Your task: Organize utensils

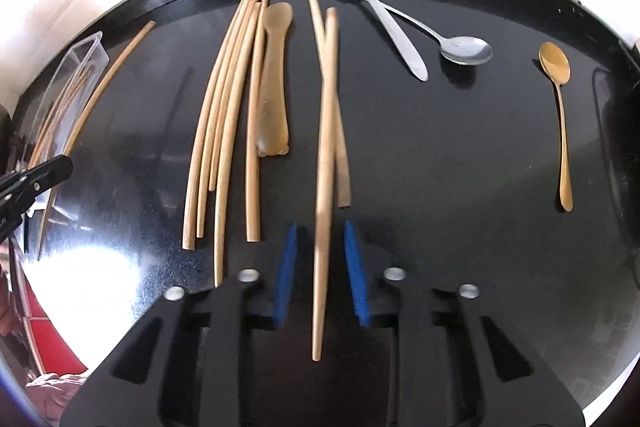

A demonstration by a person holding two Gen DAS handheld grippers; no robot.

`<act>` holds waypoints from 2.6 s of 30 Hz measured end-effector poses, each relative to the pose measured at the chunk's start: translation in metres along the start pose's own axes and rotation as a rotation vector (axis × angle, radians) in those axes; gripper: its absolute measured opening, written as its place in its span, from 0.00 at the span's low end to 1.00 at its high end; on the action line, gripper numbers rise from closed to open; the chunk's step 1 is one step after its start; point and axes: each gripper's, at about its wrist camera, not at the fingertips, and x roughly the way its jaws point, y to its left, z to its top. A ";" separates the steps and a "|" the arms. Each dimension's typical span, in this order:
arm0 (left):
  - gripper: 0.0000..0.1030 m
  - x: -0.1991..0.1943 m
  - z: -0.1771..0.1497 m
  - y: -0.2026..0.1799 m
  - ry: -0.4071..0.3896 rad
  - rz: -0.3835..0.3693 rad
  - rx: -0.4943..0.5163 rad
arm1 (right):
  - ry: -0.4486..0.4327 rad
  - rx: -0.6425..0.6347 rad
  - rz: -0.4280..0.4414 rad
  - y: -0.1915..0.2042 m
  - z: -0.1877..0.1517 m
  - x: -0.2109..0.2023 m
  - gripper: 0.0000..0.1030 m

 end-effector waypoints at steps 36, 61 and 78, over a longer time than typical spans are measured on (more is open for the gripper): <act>0.05 -0.007 -0.007 0.019 -0.019 -0.083 -0.081 | -0.070 0.135 0.187 -0.011 -0.036 -0.044 0.08; 0.05 -0.117 0.002 0.147 -0.210 0.161 -0.056 | -0.220 -0.083 0.446 0.221 0.062 -0.095 0.08; 0.05 -0.135 0.000 0.212 -0.234 0.158 0.009 | -0.192 -0.083 0.439 0.316 0.047 -0.065 0.08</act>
